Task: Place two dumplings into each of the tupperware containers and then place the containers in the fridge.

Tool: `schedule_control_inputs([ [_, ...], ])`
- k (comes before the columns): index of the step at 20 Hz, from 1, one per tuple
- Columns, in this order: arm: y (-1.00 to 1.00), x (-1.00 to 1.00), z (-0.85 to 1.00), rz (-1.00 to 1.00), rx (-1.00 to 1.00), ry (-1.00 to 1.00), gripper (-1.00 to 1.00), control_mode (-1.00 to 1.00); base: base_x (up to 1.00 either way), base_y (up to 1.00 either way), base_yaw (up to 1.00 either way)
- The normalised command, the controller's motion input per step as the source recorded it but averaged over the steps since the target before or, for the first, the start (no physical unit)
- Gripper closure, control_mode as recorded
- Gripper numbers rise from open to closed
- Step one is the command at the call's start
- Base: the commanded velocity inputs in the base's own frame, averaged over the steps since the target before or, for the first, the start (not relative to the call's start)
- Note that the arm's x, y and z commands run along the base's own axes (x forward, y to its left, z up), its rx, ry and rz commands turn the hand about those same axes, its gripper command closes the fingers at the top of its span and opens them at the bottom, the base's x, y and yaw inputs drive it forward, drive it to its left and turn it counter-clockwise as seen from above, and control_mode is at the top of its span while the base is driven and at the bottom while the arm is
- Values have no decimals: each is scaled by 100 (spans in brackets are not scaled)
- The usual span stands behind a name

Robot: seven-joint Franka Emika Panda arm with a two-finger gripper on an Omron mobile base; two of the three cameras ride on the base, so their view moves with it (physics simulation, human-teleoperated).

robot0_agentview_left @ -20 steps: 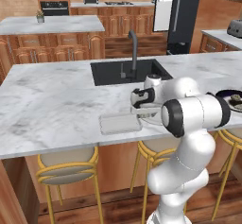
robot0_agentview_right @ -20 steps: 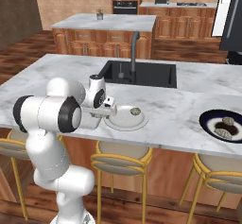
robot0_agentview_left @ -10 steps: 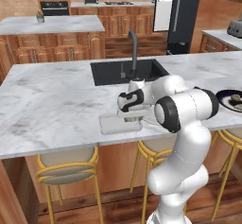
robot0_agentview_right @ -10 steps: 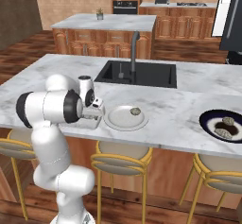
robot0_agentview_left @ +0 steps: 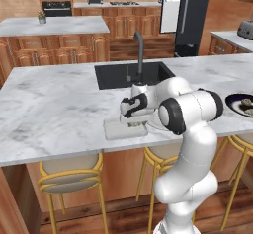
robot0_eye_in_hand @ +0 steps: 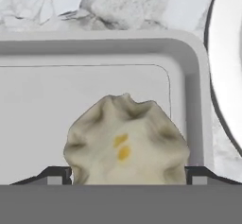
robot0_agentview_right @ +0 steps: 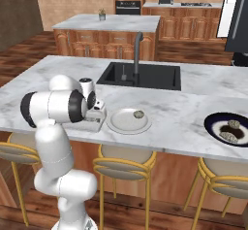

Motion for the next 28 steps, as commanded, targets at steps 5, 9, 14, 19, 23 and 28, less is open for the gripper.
schedule_control_inputs([
  [5, 40, 0, -7, 0, 0, 1, -100, -100, 0, 0, 0],
  [9, 1, 0, 0, 0, 0, 1, -100, -100, 0, 0, 0],
  [14, -4, 0, 0, 0, 0, 0, -100, -100, 0, 0, 0],
  [19, -21, 0, 12, -1, 1, 0, -100, -100, 0, 0, 0],
  [23, -59, 0, 73, -7, 1, 0, -100, -100, 0, 0, 0],
  [28, -99, 0, 25, -21, 0, 2, -100, -100, 0, 0, 0],
])
